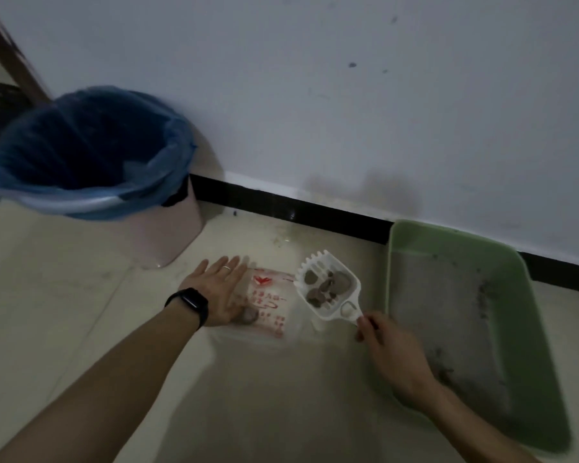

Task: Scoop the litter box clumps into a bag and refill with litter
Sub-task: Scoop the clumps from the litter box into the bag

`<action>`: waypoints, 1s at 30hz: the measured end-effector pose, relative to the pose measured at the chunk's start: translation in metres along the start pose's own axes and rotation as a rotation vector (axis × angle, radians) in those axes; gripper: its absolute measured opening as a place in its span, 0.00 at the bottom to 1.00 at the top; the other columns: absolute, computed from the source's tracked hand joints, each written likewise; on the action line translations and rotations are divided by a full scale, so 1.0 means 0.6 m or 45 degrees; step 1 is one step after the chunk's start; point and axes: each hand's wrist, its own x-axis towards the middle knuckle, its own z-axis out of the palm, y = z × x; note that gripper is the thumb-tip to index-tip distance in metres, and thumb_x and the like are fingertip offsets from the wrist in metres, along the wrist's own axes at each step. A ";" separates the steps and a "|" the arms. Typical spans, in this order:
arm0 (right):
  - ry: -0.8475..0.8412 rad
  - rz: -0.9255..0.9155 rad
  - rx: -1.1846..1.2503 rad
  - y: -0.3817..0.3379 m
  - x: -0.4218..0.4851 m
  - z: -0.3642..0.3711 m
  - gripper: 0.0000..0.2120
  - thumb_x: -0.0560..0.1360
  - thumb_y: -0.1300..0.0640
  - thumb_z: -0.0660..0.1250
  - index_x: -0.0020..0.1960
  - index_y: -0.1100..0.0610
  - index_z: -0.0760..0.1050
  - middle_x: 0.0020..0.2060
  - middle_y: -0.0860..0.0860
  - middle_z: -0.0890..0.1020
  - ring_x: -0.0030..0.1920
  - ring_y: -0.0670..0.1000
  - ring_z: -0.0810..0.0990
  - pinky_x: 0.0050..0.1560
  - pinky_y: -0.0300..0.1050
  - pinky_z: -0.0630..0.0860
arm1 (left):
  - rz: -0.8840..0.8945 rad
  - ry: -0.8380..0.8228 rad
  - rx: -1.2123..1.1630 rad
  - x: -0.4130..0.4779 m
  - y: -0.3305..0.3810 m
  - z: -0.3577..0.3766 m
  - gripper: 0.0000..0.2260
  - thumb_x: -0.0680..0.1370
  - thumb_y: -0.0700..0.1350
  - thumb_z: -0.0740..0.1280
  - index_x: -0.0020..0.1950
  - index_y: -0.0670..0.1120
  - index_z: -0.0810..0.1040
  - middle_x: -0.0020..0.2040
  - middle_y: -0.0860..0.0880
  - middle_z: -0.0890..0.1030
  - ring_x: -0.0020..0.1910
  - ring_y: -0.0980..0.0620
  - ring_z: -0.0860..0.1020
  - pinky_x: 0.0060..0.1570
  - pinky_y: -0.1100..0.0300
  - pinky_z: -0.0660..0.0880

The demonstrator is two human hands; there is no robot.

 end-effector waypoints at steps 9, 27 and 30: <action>-0.071 -0.357 -0.748 -0.079 0.057 0.121 0.06 0.80 0.53 0.60 0.53 0.53 0.73 0.44 0.52 0.81 0.40 0.57 0.82 0.34 0.48 0.73 | -0.017 -0.003 0.025 -0.007 -0.027 0.064 0.35 0.79 0.59 0.52 0.80 0.50 0.39 0.80 0.49 0.40 0.79 0.48 0.42 0.75 0.44 0.40; 0.165 -0.172 -0.481 -0.077 0.031 0.044 0.07 0.79 0.47 0.61 0.52 0.47 0.75 0.39 0.47 0.82 0.37 0.54 0.81 0.32 0.46 0.75 | -0.025 0.038 -0.066 0.017 -0.006 0.047 0.47 0.74 0.70 0.57 0.79 0.48 0.35 0.80 0.49 0.38 0.78 0.48 0.41 0.74 0.43 0.38; 0.217 0.065 -0.011 -0.037 0.002 -0.029 0.09 0.79 0.46 0.61 0.52 0.46 0.79 0.43 0.46 0.85 0.43 0.52 0.83 0.41 0.48 0.78 | 0.000 0.137 -0.187 0.033 0.028 0.021 0.42 0.76 0.66 0.55 0.79 0.49 0.36 0.80 0.51 0.38 0.78 0.50 0.41 0.75 0.45 0.39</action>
